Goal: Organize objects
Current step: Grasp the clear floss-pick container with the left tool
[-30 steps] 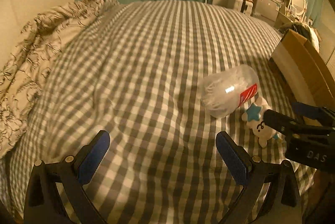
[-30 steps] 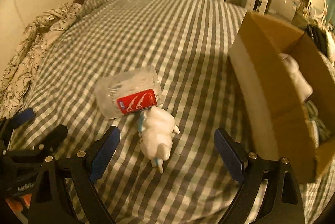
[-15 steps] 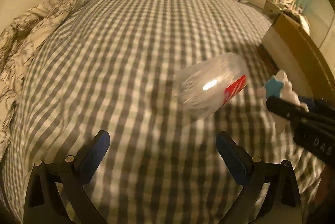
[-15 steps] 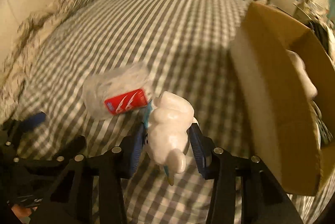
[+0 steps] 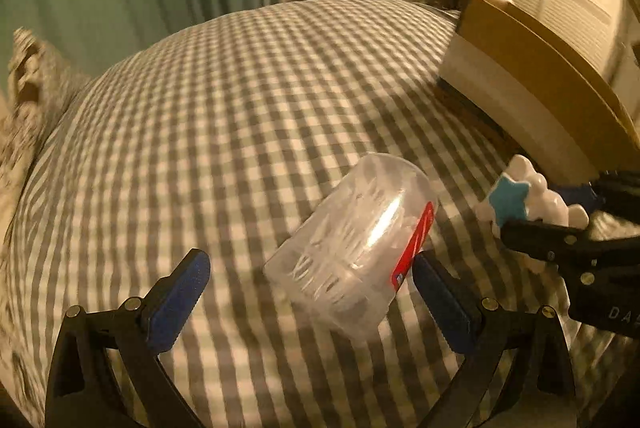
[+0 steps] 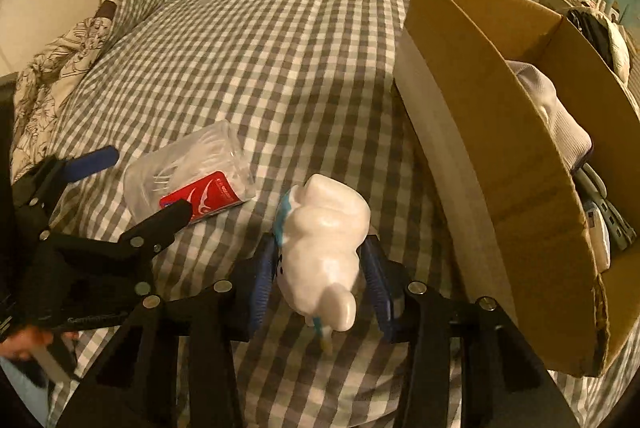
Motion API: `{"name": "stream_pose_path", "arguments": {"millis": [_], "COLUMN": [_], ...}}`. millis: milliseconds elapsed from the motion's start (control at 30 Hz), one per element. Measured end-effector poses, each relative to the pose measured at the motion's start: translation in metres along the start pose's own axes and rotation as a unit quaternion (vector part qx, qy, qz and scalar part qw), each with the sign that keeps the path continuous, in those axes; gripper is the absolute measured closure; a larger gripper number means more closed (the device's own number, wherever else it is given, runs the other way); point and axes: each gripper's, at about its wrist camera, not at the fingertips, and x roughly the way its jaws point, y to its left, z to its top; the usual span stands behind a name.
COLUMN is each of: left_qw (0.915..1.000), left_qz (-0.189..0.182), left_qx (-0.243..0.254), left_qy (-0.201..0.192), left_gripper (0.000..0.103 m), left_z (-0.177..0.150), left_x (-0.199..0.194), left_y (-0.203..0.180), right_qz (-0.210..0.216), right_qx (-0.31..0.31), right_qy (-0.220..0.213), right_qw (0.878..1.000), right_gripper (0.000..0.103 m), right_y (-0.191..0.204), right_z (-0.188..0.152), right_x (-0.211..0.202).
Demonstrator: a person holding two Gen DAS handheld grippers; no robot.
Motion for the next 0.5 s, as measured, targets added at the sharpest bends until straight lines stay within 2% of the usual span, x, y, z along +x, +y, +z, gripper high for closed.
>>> {"name": "stream_pose_path", "arguments": {"millis": [133,233,333,400,500], "left_qw": [0.9992,0.9969,0.9964,0.9968,0.9971], "left_qz": [-0.008,0.001,-0.017,-0.032,-0.031], "left_qx": [0.038,0.078,0.08,0.064,0.044], "left_qy": [0.008,0.014,0.022,0.036,0.053], "left_gripper": [0.0,0.0,0.016,0.031,0.033], "left_z": [0.004,0.006,0.004,-0.001,-0.008], "left_x": [0.018,0.03,0.032,0.031,0.021], "left_y": [-0.012,-0.025,-0.03,-0.028,-0.026], "right_qz": [-0.004,-0.004,-0.003,-0.002,-0.006], "right_qx": [0.001,0.003,0.007,0.009,0.009], "right_qy": [0.01,0.01,0.009,0.01,0.009], "right_qw": [1.0,1.0,1.0,1.0,1.0], "right_gripper": [0.06,0.06,0.06,0.06,0.06], "right_y": [0.0,-0.001,-0.004,-0.005,-0.007], "right_z": [0.0,0.0,0.0,0.0,-0.001], "right_x": [0.006,0.006,0.005,0.006,0.004]}}
